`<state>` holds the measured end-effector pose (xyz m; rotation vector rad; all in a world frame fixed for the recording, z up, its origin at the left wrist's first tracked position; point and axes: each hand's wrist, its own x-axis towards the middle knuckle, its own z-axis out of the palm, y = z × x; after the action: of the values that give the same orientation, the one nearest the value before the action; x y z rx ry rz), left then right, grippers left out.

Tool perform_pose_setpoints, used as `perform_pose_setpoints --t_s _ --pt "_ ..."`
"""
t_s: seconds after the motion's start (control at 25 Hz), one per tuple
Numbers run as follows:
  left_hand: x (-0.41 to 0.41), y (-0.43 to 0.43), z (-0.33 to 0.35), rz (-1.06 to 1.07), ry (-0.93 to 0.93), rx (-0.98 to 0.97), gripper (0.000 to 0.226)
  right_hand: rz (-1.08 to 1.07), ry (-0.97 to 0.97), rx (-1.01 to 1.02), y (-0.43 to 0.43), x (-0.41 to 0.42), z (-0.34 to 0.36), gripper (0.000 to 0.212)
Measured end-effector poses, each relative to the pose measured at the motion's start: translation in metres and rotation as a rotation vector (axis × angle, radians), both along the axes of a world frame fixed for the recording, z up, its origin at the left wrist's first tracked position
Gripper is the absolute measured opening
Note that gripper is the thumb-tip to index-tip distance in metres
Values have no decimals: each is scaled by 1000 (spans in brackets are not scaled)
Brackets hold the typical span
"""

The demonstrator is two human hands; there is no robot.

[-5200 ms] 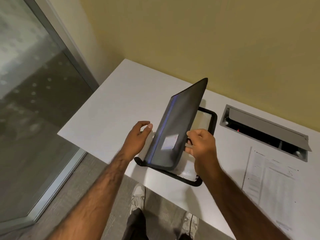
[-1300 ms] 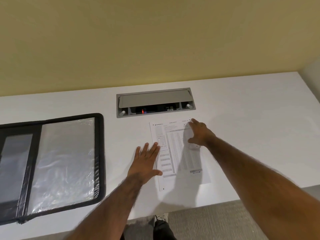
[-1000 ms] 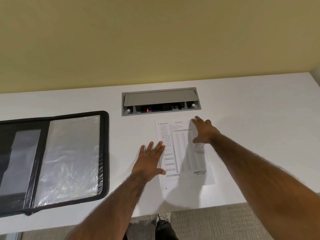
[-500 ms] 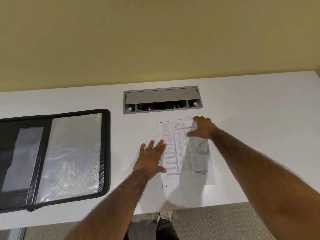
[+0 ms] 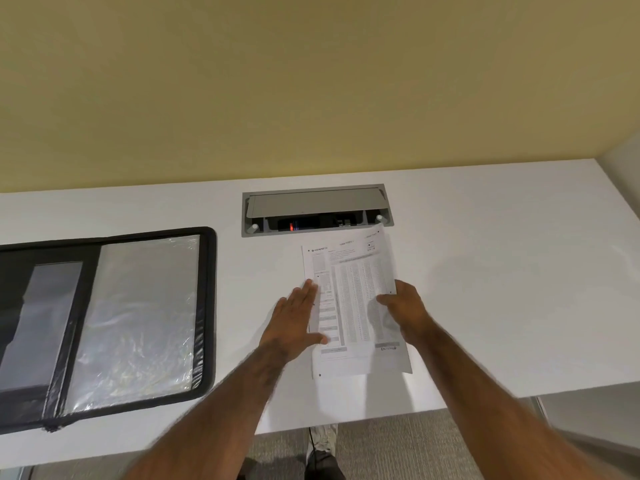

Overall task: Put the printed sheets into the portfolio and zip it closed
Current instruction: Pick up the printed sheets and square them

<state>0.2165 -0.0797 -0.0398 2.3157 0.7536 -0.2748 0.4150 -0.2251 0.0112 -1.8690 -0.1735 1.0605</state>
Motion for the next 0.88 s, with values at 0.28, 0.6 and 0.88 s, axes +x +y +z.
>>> perform_pose_setpoints --t_s 0.28,0.6,0.88 --pt "-3 38 73 670 -559 -900 48 64 73 345 17 -11 43 39" --pt "-5 62 123 700 -674 -735 35 -21 -125 294 45 -36 77 31" --pt "-14 57 120 782 -682 -695 40 -87 -138 314 55 -56 79 35"
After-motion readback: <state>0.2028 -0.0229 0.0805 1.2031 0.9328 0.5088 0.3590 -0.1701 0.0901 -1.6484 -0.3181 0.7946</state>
